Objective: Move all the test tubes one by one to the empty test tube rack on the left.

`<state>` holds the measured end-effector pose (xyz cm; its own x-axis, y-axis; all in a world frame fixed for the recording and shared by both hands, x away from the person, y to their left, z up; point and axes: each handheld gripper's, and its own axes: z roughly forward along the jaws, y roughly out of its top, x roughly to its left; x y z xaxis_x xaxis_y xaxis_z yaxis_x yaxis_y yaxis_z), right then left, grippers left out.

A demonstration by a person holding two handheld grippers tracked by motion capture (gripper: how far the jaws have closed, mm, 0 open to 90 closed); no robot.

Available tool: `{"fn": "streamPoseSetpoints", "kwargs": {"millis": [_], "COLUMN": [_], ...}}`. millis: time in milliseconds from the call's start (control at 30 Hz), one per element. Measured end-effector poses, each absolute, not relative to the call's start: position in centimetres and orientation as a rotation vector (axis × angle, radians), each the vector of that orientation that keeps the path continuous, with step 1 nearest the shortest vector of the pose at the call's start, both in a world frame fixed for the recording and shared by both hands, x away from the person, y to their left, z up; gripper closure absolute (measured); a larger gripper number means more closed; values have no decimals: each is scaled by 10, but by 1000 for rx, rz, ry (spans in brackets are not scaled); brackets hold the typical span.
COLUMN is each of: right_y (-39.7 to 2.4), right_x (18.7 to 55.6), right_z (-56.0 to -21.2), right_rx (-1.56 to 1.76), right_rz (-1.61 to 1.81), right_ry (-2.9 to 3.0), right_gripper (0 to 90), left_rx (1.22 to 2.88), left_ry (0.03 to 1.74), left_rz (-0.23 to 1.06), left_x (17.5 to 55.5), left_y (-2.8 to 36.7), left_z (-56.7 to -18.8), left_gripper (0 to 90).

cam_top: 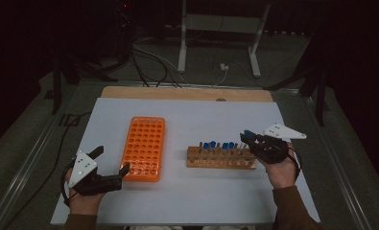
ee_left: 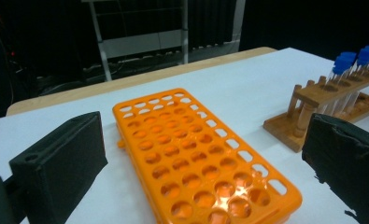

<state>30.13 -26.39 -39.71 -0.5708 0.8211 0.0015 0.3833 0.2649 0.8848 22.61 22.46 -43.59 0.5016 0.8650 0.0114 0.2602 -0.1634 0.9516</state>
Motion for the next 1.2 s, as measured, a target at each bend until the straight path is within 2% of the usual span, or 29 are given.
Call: {"fn": "streamPoseSetpoints", "kwargs": {"millis": [433, 600, 1200], "right_y": [-261, -256, -234], "right_x": [295, 292, 289], "right_z": [-380, -376, -369], "right_rx": [1047, 1028, 972], "right_rz": [1283, 1302, 1381], "right_ry": [2082, 2098, 2156], "right_gripper": [758, 758, 758], "left_rx": [1714, 1735, 1739], "left_ry": [915, 930, 860], "left_rz": [682, 618, 593], "left_x": [243, 253, 270], "left_y": [204, 191, 161], "left_z": [-422, -416, -404], "left_gripper": [23, 6, 6]}}
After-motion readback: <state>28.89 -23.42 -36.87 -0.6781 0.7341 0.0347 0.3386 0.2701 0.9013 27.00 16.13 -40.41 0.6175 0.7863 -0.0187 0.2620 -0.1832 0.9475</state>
